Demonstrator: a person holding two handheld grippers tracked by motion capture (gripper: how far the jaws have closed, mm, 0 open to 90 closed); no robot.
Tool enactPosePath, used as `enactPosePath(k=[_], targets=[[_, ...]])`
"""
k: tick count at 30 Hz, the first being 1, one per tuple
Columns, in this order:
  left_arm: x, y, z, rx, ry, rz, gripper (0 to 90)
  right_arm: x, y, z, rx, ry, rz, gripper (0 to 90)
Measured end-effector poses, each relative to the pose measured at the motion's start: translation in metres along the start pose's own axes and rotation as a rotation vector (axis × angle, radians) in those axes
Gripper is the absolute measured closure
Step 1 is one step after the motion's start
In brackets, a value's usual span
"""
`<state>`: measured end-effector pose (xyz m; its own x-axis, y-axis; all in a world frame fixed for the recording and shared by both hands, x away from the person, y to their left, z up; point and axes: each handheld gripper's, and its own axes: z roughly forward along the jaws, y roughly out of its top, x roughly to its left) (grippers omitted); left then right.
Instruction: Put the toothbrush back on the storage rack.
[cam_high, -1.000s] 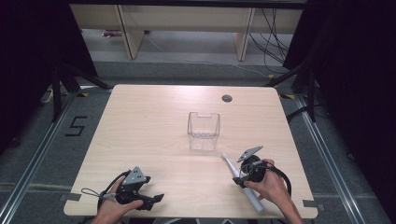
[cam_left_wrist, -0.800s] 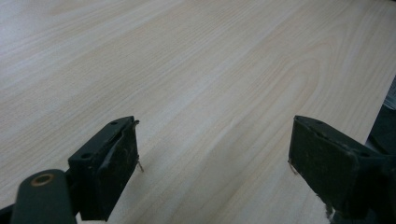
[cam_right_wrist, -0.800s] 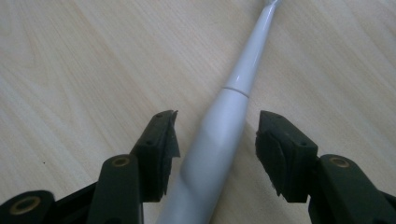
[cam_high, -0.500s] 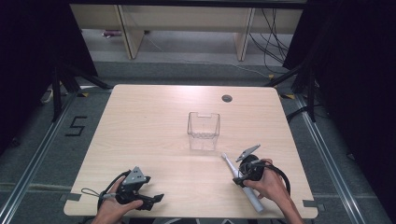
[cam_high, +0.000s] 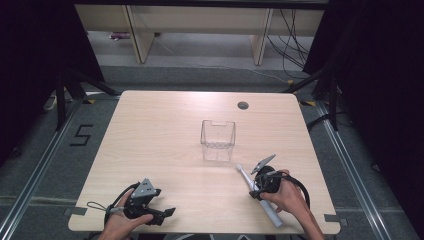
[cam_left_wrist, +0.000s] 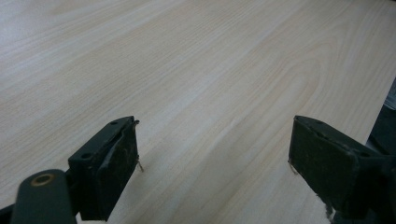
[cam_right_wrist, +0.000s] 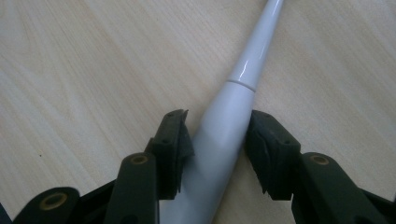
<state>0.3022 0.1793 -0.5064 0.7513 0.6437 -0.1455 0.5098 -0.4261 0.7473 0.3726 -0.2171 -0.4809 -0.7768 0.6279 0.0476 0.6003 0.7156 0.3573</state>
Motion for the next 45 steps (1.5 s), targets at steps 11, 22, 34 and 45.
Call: enactPosePath(k=[11,22,34,45], targets=[[0.0,0.0,0.0,-0.002,-0.001,-0.001,15.0,0.001,0.006,0.0,0.053,0.007,-0.025,61.0],[0.0,0.0,0.0,-0.001,-0.002,-0.001,15.0,0.004,0.011,0.0,0.112,0.017,-0.039,63.7],[0.001,0.0,-0.001,0.008,-0.003,0.011,15.0,0.006,0.018,0.001,0.178,-0.006,-0.044,65.0],[-0.001,0.0,0.001,-0.019,-0.007,-0.014,15.0,0.005,0.022,0.003,0.234,-0.031,-0.1,65.8]])
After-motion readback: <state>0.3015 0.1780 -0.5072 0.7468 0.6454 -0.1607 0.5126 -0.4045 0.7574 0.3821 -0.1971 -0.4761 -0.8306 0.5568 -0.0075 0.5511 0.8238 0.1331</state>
